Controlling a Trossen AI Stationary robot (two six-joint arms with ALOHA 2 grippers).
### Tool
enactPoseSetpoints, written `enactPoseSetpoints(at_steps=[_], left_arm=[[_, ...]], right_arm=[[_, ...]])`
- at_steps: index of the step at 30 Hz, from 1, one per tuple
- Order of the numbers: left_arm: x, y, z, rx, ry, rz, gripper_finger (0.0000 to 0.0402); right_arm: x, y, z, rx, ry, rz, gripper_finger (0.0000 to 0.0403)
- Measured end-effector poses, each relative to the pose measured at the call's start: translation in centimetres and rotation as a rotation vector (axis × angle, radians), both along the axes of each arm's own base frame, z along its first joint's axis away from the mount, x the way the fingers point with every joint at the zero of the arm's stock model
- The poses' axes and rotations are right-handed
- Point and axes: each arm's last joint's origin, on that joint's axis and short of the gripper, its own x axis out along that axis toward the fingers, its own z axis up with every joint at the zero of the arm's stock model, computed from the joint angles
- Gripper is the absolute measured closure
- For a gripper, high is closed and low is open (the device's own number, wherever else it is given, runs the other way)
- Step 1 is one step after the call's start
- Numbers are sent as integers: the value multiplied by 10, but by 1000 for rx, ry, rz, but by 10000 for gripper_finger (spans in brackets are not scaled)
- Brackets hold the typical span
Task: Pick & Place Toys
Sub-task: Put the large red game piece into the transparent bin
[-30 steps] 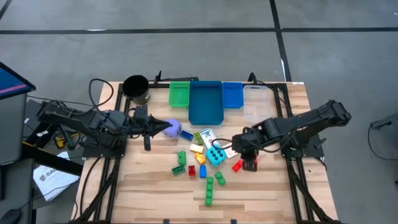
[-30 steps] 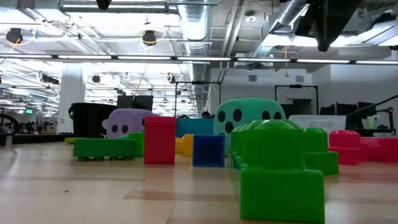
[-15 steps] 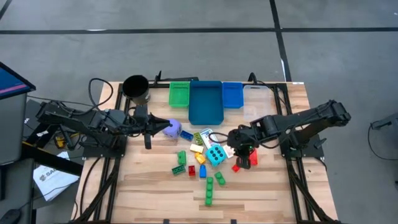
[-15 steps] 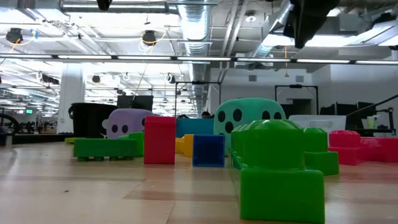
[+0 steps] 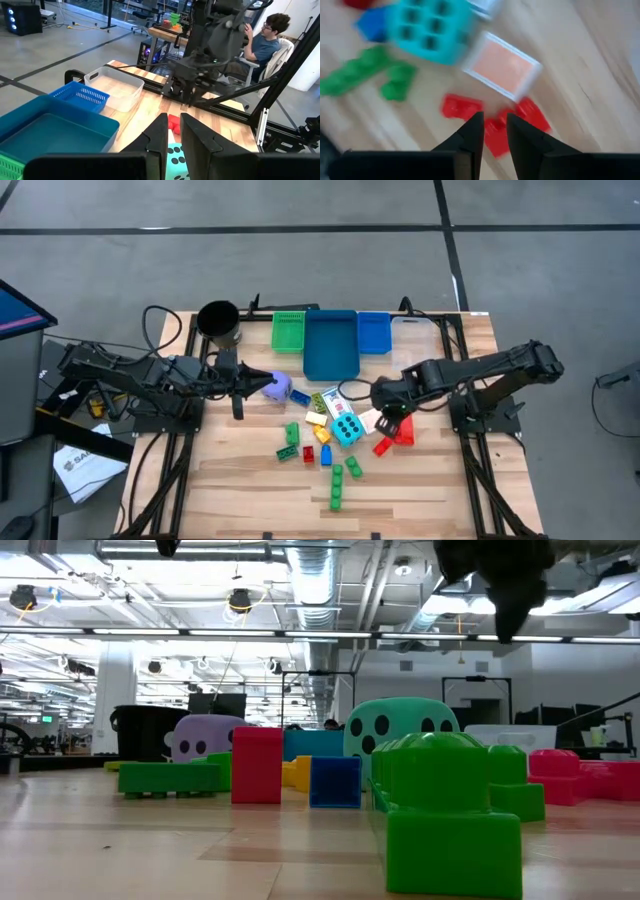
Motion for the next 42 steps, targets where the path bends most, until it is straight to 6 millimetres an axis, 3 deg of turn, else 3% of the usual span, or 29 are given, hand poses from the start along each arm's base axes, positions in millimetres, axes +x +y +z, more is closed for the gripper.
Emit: enactPoseSetpoints(at_steps=[5, 9, 13, 19, 23, 36, 42], left_arm=[[0, 0, 0, 0, 0, 0, 357], [0, 0, 0, -24, -5, 3, 357], [0, 0, 0, -27, -4, -6, 357], [0, -1, 0, -33, -2, -44, 357], [0, -1, 0, -33, -2, -44, 357], [0, -1, 0, -33, -2, -44, 357], [0, -1, 0, -33, -2, -44, 357]], right_arm=[[-10, -11, -11, -12, 87, -378, 323], [-9, -9, -17, 14, 51, -460, 304], [-10, -5, -23, -10, 47, -507, 251], [-19, 2, -38, -56, 96, -547, 138], [-23, 8, -44, -54, 101, -591, 95], [-29, 29, -60, -18, 70, -710, 85], [-32, 29, -83, 31, 75, -738, 85]])
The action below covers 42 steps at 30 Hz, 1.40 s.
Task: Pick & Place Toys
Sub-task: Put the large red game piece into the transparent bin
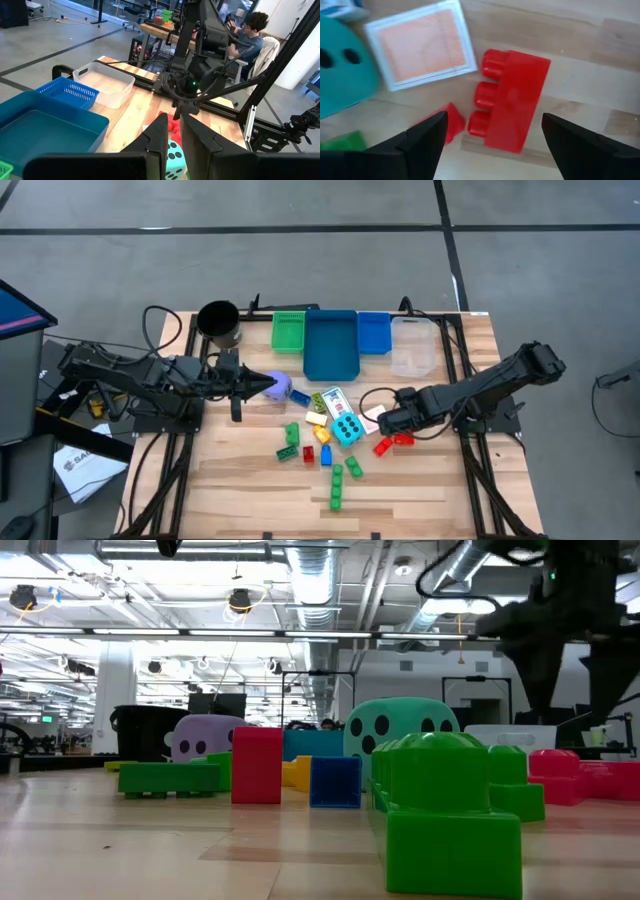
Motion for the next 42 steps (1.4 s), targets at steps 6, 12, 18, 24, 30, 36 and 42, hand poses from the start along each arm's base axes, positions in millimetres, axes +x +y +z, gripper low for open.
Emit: enactPoseSetpoints(at_steps=[6, 12, 18, 24, 30, 36, 42], left_arm=[[0, 0, 0, 0, 0, 0, 357], [0, 0, 0, 0, 0, 0, 357], [0, 0, 0, 0, 0, 0, 357], [0, 0, 0, 0, 0, 0, 357], [0, 0, 0, 0, 0, 0, 357], [0, 0, 0, 0, 0, 0, 357], [0, 0, 0, 0, 0, 0, 357]], right_arm=[[-9, -3, -8, -13, 74, -18, 85], [-5, -2, -8, 0, 33, -22, 85], [-3, -5, -8, 3, 22, -26, 84], [-5, -5, -14, 2, 19, -34, 73], [-12, -5, -36, 40, 6, -81, 67], [-10, -4, -40, 53, -29, -97, 67], [-10, -4, -41, 51, -23, -99, 67]])
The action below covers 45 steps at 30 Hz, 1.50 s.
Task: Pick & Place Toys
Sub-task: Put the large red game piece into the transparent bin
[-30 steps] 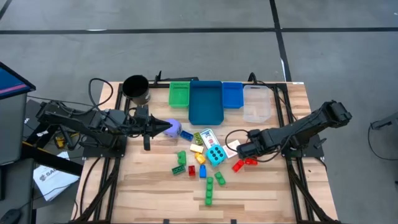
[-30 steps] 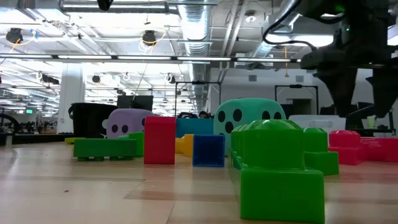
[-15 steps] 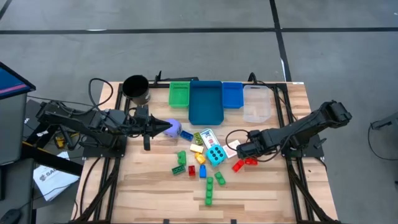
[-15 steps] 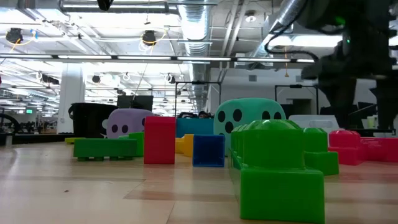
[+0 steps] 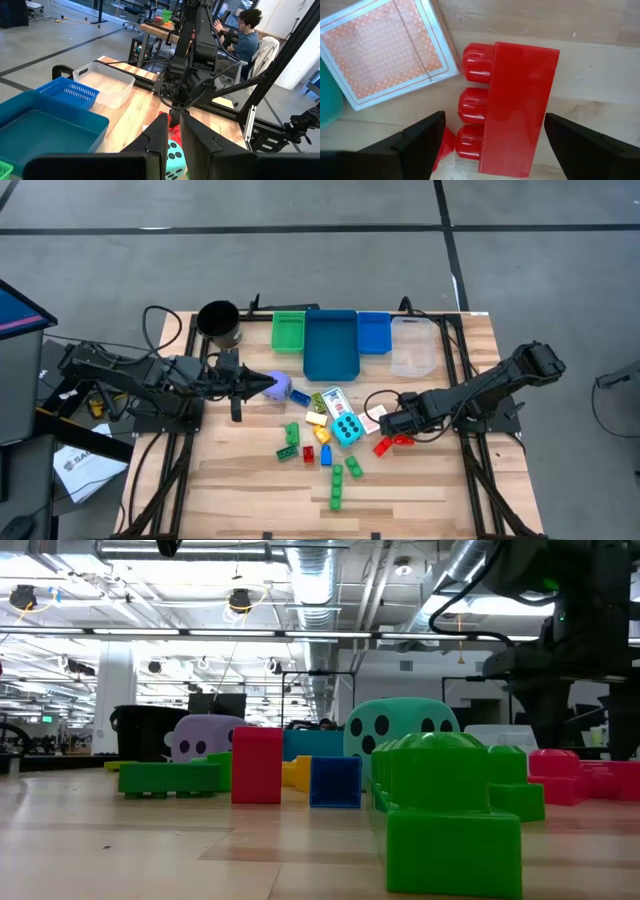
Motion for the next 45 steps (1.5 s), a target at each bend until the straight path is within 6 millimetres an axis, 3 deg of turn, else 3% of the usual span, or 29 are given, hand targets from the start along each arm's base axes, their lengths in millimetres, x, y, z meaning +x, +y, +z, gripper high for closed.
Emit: enactPoseSetpoints(at_steps=[13, 34, 45], left_arm=[[0, 0, 0, 0, 1, 0, 357], [0, 0, 0, 1, 2, 0, 357], [0, 0, 0, 1, 2, 0, 357]], right_arm=[[14, 6, -31, 41, 115, 5, 68], [15, -3, -22, -5, 106, -25, 91], [15, -3, -22, -4, 106, -25, 139]])
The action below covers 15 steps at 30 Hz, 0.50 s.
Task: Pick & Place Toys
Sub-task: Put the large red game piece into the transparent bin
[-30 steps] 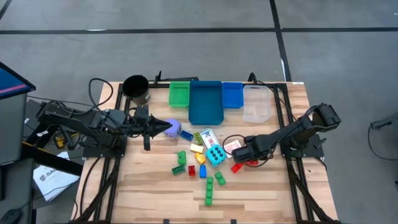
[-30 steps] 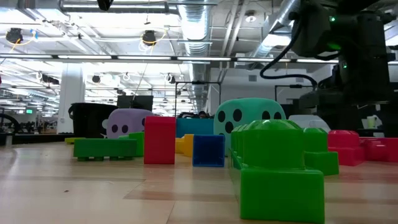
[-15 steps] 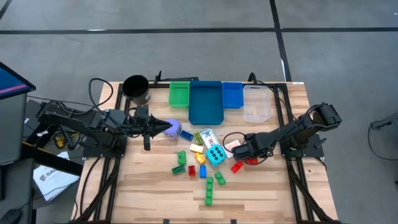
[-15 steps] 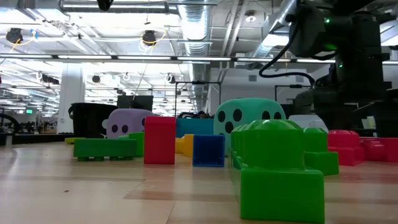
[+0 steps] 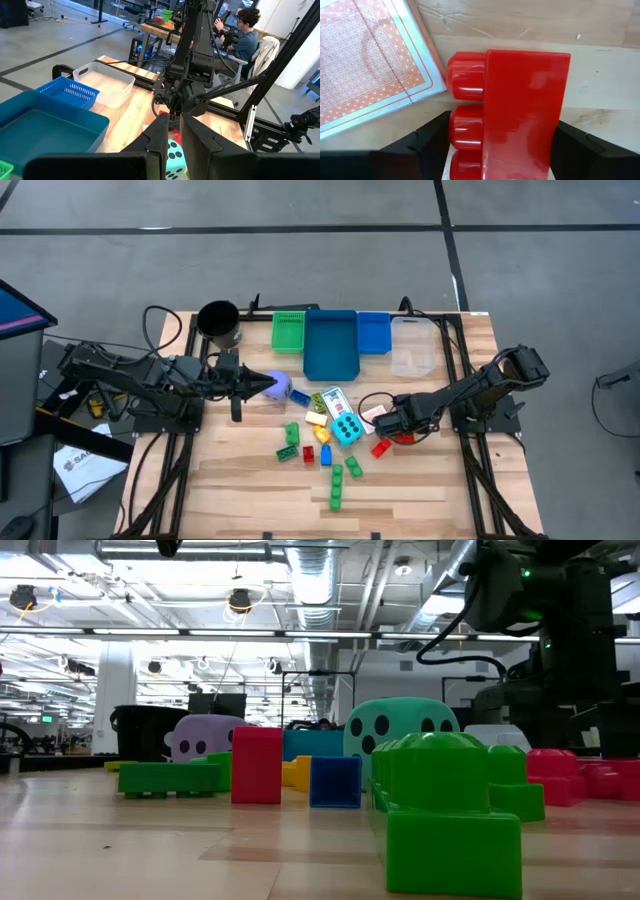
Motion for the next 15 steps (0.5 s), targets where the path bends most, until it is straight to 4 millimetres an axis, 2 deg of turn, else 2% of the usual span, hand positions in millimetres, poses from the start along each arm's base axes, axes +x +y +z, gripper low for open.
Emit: enactPoseSetpoints(at_steps=[9, 15], left_arm=[[0, 0, 0, 0, 0, 0, 357], [0, 0, 0, 1, 4, 0, 357]], right_arm=[[0, 2, 1, 49, 15, 39, 135], [7, 4, 18, 48, 37, 110, 136]])
